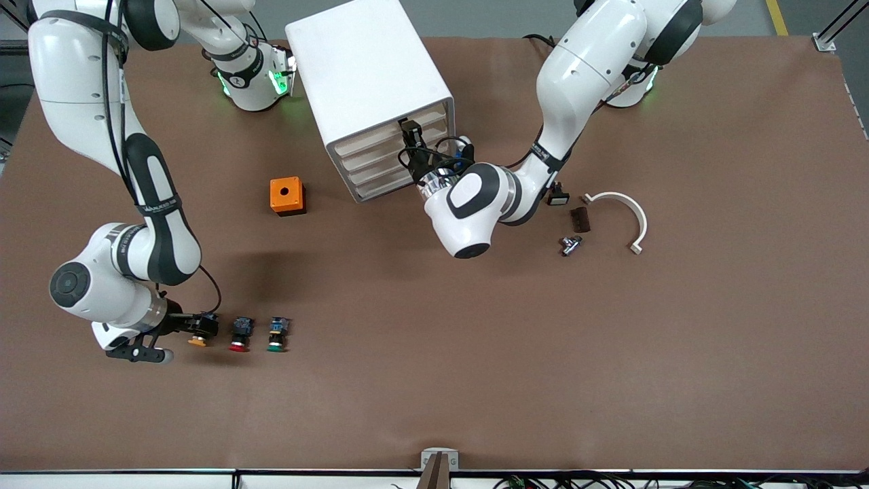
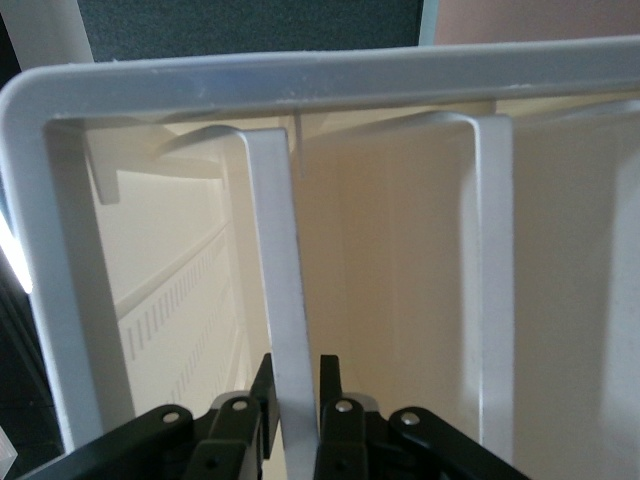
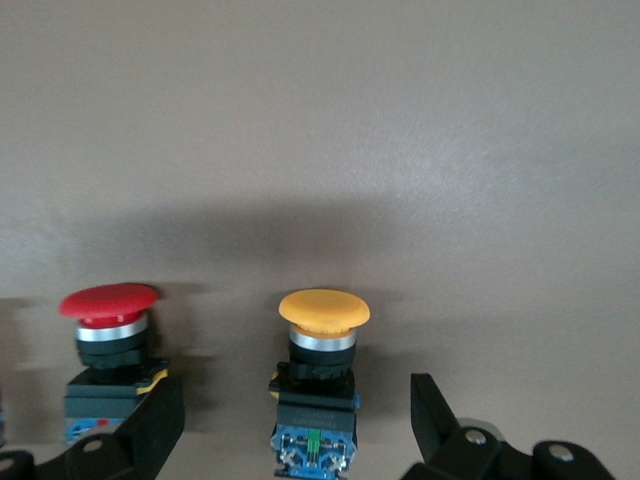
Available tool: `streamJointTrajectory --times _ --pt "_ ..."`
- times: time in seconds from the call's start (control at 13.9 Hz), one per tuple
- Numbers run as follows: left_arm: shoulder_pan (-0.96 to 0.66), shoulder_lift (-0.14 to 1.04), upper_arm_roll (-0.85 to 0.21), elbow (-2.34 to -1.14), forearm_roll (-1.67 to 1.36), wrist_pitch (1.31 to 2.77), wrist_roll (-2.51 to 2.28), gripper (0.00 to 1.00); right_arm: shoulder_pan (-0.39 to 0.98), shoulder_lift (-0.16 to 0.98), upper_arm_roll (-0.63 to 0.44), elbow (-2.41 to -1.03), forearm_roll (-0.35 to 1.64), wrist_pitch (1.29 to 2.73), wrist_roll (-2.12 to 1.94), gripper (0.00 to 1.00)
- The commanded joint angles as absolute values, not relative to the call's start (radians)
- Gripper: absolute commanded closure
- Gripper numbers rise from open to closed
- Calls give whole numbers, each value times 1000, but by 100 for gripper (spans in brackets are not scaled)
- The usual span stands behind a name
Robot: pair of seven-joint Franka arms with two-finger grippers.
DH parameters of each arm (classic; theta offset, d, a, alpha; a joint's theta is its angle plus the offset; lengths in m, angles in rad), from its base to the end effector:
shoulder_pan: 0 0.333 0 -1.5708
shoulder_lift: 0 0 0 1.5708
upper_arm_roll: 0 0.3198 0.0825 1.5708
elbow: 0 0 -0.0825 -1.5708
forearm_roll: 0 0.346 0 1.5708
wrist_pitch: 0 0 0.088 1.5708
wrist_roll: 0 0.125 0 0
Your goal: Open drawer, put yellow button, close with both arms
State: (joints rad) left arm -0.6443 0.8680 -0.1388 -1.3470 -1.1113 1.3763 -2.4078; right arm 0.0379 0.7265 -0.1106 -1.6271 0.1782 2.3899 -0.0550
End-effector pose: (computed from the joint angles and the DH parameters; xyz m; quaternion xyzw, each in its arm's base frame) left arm 0.3832 -0.5253 0.2648 -0.4286 -0.6214 0.5547 0.3499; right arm 0.6698 -0.0352 0.2123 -0.9978 0.0580 -0.0232 0.0243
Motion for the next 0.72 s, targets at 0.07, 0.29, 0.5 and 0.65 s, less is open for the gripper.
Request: streamJointTrajectory --times 0.07,0.29,0.5,0.65 --pt "-660 870 -135 -1344 -1129 1367 -2431 92 43 759 -112 -1612 201 2401 -49 0" --pt "-652 874 -135 -1341 -1132 1367 -2436 94 41 765 -112 -1624 201 2407 -49 15" --pt "-628 877 -133 -1341 -1132 1367 -2434 93 43 762 -112 -1629 201 2401 -49 70" --pt "-605 885 -133 -1339 -1134 1367 -2431 92 44 761 -112 -1631 201 2396 -49 97"
